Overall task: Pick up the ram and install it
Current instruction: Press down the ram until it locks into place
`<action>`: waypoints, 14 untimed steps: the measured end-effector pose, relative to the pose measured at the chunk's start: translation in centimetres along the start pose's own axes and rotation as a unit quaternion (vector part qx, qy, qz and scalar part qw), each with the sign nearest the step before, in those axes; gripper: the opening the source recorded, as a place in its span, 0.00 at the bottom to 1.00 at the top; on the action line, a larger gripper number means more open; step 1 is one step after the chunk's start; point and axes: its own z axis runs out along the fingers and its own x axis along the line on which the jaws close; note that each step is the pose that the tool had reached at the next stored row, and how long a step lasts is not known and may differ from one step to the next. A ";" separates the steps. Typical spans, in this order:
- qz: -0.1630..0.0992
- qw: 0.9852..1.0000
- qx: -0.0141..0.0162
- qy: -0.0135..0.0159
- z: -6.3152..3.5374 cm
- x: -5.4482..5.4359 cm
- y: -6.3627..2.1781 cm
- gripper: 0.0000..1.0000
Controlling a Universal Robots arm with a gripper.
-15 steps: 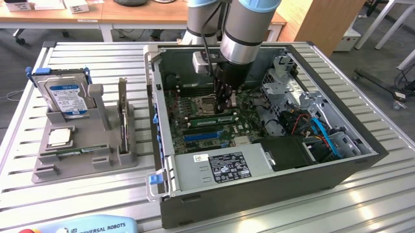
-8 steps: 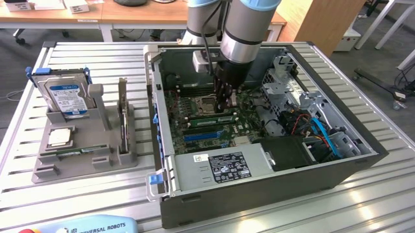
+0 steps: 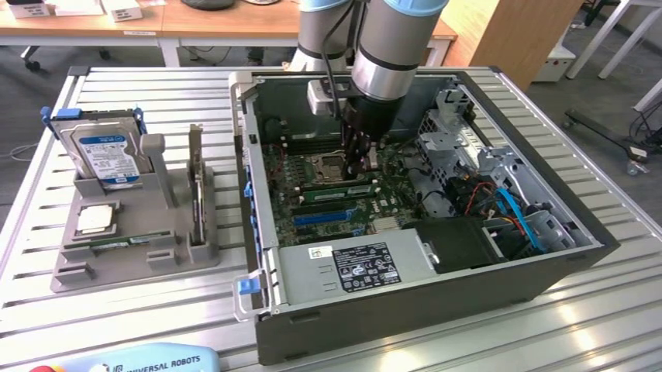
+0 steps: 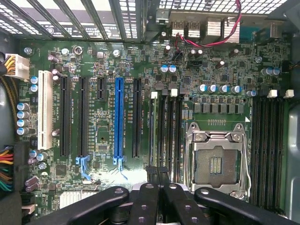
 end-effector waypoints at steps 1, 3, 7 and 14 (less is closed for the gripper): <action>0.000 1.000 0.000 0.000 0.00 0.0 0.00 0.10; 0.000 1.000 0.000 0.000 0.00 0.0 0.00 0.10; 0.000 1.000 0.000 0.000 0.00 0.0 0.00 0.10; 0.021 1.000 0.001 -0.001 0.01 0.0 -0.01 0.10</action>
